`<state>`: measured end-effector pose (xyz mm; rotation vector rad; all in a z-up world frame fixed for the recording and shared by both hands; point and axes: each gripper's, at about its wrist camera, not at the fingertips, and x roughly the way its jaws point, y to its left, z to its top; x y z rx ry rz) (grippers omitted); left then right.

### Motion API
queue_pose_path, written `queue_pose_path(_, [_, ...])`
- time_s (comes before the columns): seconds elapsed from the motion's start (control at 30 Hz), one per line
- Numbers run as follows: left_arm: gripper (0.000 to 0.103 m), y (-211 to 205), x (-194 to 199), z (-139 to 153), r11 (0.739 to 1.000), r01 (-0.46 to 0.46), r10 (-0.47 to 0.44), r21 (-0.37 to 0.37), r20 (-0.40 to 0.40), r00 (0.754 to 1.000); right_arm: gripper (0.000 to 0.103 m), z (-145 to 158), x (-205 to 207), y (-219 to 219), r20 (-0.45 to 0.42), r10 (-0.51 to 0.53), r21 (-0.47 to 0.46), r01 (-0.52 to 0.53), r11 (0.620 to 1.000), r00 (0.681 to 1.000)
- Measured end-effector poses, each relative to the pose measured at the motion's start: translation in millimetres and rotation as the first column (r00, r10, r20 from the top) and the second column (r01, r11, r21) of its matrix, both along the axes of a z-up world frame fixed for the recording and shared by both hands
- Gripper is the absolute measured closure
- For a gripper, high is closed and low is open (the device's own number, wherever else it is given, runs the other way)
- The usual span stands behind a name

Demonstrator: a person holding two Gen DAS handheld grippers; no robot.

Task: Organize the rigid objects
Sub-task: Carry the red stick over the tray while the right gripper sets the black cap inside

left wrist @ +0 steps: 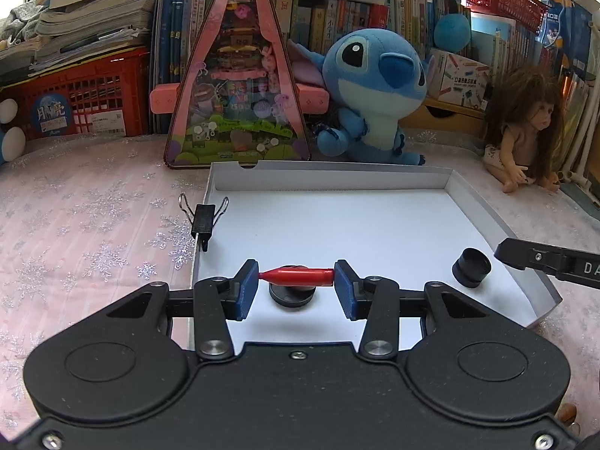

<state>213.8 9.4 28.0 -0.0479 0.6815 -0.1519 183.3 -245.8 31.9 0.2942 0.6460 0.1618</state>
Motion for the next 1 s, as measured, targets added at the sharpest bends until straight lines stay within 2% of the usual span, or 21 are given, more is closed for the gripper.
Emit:
queue_pose_path(0.2, [0.061, -2.8, 0.7, -3.7, 1.0, 0.002, -0.002, 0.012, 0.002, 1.0, 0.065, -1.1, 4.0, 6.7, 0.011, 0.021, -0.008, -0.021, 1.0, 1.0])
queue_pose_path(0.37, [0.061, -5.8, 0.1, -6.6, 0.999, 0.003, -0.004, 0.034, 0.013, 1.0, 0.065, -2.5, 1.7, 22.3, 0.055, 0.049, -0.117, -0.042, 0.992, 0.997])
queue_pose_path(0.53, [0.061, -6.0, 0.0, -10.5, 0.999, 0.007, -0.007, 0.035, 0.007, 1.0, 0.065, -8.2, 0.6, 31.8, 0.057, 0.071, -0.162, -0.061, 0.985, 0.996])
queue_pose_path(1.0, [0.061, -7.4, 1.9, -17.4, 0.999, 0.006, -0.007, 0.044, 0.003, 1.0, 0.065, -16.1, 6.0, 39.6, 0.07, 0.048, -0.216, -0.032, 0.976, 0.996])
